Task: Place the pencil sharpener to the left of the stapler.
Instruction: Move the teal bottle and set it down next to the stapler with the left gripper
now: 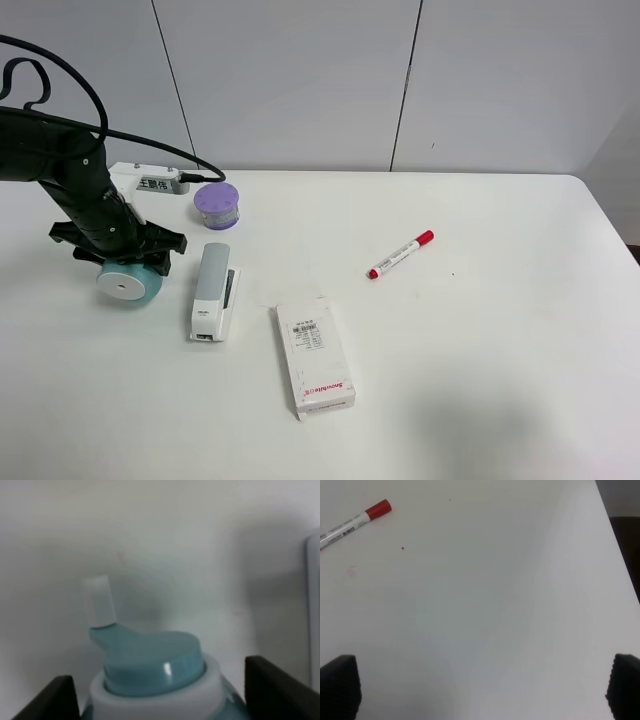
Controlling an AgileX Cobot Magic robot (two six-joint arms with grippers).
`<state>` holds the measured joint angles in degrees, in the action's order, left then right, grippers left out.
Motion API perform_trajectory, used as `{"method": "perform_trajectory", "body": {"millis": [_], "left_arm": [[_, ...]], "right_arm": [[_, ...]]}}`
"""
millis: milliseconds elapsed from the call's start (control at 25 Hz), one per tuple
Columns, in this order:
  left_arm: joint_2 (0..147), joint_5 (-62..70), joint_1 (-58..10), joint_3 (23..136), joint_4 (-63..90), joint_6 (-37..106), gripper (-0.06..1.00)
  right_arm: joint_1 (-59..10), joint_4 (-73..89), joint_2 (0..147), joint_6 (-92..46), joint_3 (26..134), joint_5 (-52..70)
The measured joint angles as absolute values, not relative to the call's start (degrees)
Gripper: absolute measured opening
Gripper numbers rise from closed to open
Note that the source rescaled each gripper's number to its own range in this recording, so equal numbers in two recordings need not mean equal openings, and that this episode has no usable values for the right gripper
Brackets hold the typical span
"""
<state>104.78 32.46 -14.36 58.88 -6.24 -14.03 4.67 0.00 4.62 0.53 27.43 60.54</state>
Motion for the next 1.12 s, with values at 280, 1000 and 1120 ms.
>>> {"method": "perform_trajectory", "body": {"millis": [280, 1000, 1120], "left_arm": [[107.80, 31.03, -14.36, 58.88, -6.09, -14.03, 0.00], [109.79, 29.47, -14.36, 58.88, -3.15, -14.03, 0.00], [109.98, 29.47, -14.36, 58.88, -3.00, -14.03, 0.00]], "right_arm": [[4.67, 0.00, 4.62, 0.53, 27.43, 60.54], [4.67, 0.00, 4.62, 0.53, 27.43, 60.54], [4.67, 0.00, 4.62, 0.53, 27.43, 60.54]]}}
